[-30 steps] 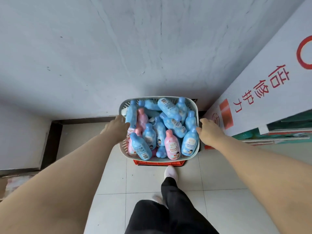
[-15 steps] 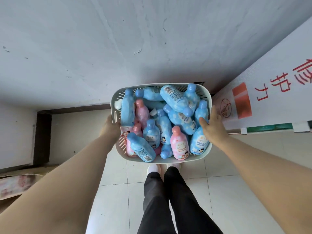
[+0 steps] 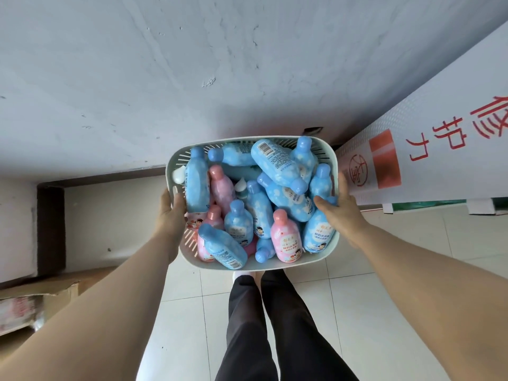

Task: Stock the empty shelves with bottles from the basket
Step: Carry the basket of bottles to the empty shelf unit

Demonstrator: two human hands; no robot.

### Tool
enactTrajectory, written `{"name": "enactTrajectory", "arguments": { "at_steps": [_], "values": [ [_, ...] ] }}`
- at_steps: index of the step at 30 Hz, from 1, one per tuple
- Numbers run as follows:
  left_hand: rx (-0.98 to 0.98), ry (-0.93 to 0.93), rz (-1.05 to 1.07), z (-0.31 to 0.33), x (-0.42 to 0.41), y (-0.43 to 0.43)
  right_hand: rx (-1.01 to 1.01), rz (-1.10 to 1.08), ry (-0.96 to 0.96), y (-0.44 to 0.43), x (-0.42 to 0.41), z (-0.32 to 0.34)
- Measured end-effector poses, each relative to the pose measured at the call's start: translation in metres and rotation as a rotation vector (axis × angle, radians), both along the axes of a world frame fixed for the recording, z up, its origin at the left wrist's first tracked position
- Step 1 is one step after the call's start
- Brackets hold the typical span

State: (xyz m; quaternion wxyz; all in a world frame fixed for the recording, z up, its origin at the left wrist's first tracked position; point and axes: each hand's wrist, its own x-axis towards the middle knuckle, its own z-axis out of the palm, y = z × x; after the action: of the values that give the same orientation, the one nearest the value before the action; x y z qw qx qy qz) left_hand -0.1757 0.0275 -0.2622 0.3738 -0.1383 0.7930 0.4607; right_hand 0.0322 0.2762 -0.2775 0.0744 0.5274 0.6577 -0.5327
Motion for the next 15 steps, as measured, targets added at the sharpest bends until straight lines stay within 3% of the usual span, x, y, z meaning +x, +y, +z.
{"name": "enactTrajectory", "arguments": {
  "at_steps": [15],
  "values": [
    [0.061,-0.033,0.018,0.012,0.000,0.004,0.083,-0.049,0.147,-0.001,-0.007,-0.002]
  ]
}}
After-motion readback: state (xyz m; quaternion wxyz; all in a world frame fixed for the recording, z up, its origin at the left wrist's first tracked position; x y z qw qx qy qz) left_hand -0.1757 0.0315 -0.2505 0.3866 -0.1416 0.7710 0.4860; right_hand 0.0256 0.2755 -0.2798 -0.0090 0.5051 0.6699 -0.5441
